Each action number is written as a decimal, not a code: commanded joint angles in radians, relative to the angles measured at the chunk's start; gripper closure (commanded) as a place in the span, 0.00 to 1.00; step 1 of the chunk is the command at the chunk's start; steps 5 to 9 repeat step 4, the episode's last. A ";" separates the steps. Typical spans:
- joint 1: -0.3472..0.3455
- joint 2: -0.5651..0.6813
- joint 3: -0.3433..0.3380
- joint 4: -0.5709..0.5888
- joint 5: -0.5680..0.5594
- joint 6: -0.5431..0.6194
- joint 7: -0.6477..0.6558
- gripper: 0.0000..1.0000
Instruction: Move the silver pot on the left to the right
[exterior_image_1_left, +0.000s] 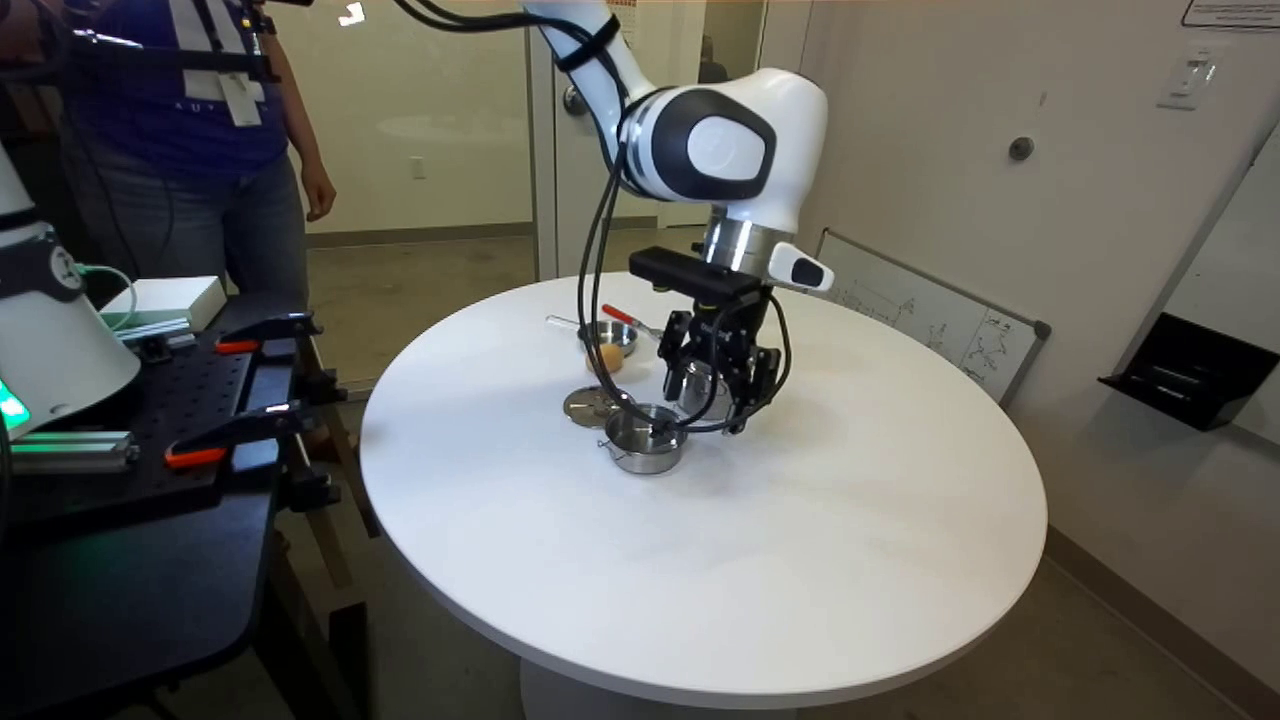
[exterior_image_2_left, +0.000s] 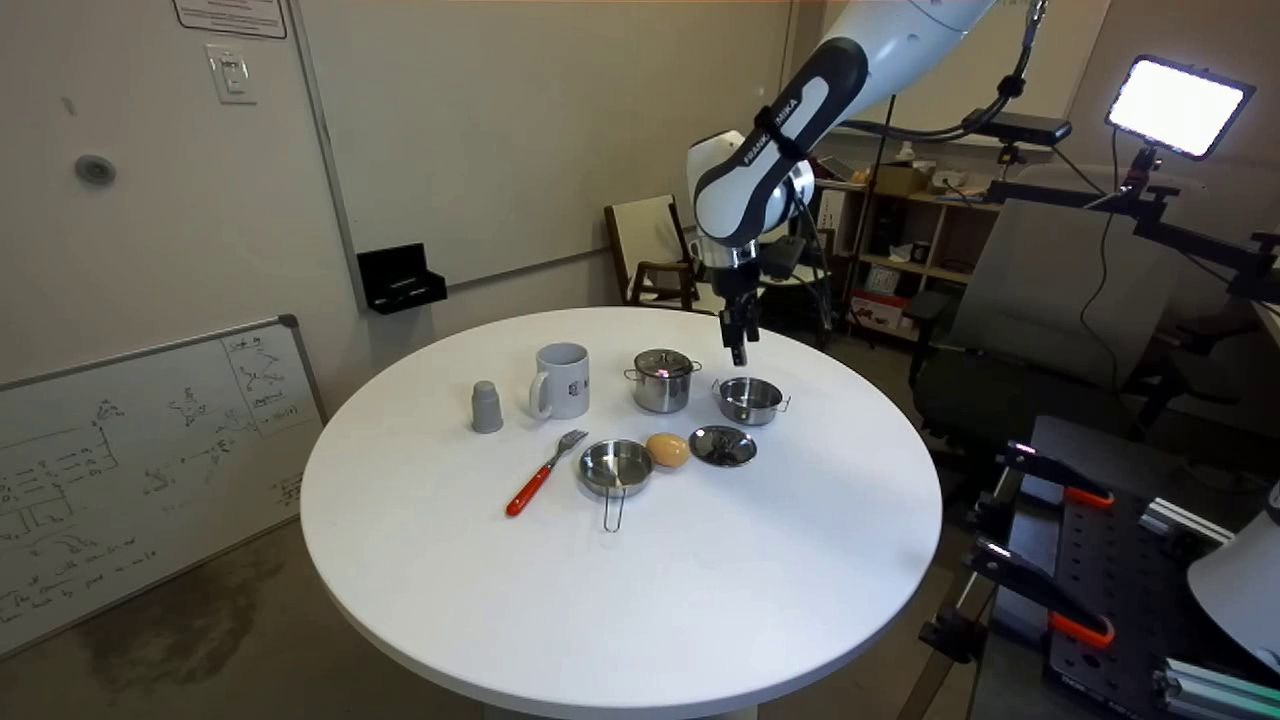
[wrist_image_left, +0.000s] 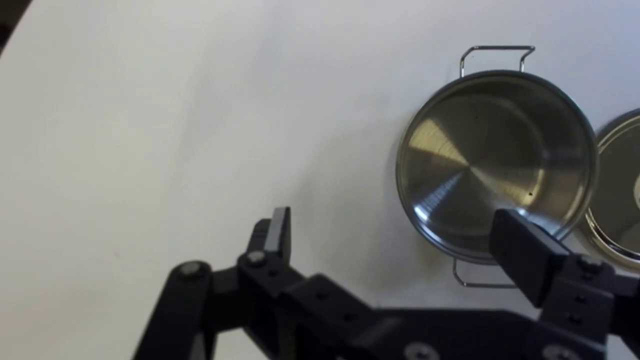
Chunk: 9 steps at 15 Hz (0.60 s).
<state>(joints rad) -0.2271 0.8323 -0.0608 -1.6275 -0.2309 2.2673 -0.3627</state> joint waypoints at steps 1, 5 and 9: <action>0.005 -0.123 0.002 -0.089 0.048 -0.027 0.043 0.00; 0.006 -0.062 -0.007 -0.021 0.025 -0.014 0.015 0.00; 0.006 -0.062 -0.007 -0.021 0.025 -0.014 0.015 0.00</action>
